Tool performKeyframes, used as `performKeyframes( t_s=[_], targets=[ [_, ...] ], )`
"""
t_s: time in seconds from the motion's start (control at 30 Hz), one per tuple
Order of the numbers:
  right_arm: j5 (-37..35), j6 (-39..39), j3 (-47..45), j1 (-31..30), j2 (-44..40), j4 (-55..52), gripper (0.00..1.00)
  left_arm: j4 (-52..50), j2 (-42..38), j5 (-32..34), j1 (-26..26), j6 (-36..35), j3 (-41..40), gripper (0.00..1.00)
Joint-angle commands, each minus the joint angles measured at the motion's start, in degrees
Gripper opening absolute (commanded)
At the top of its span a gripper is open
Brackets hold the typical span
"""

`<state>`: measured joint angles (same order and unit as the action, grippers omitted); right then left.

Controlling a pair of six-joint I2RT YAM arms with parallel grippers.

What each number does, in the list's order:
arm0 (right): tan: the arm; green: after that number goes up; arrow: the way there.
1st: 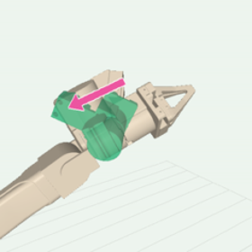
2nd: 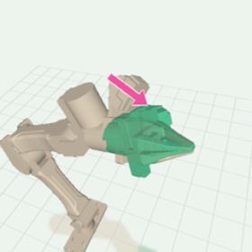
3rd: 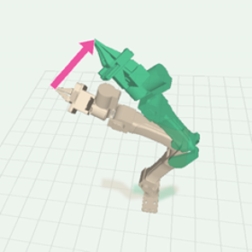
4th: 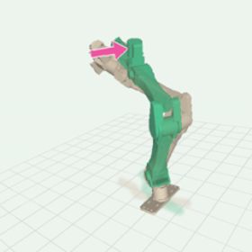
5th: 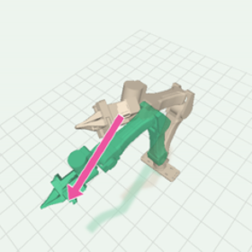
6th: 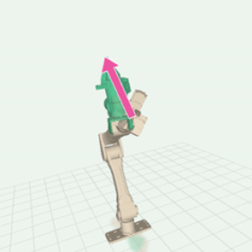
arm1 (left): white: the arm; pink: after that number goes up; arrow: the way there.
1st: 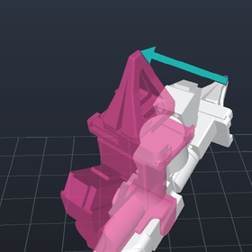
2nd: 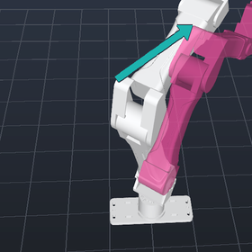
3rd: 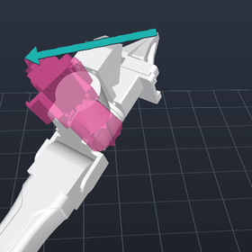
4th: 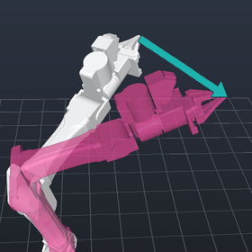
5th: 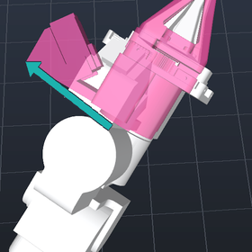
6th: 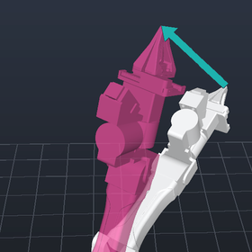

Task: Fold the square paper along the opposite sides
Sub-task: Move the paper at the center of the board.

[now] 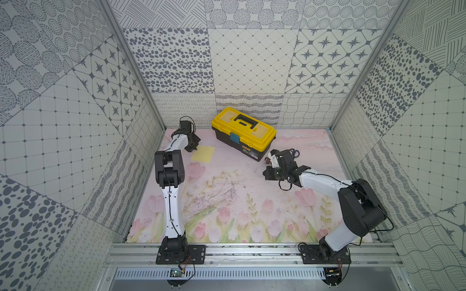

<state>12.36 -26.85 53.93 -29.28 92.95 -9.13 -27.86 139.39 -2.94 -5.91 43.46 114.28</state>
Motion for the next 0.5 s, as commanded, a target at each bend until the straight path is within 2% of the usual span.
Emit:
performKeyframes(
  t_s=[0.0,0.27,0.47],
  targets=[
    [-1.06,-0.48,-0.03,-0.37,-2.45,0.78,0.00,-11.95,-1.41,-4.04,2.56,-0.32,-5.04,0.00],
    [-2.60,-0.04,-2.25,-0.40,-5.29,0.25,0.00,-11.21,-7.21,-4.68,3.38,-0.66,-15.06,0.00],
    [-1.10,-0.55,-3.01,-0.39,-5.32,0.16,0.00,-8.86,-12.88,-6.42,6.71,-0.28,-24.45,0.00]
  ],
)
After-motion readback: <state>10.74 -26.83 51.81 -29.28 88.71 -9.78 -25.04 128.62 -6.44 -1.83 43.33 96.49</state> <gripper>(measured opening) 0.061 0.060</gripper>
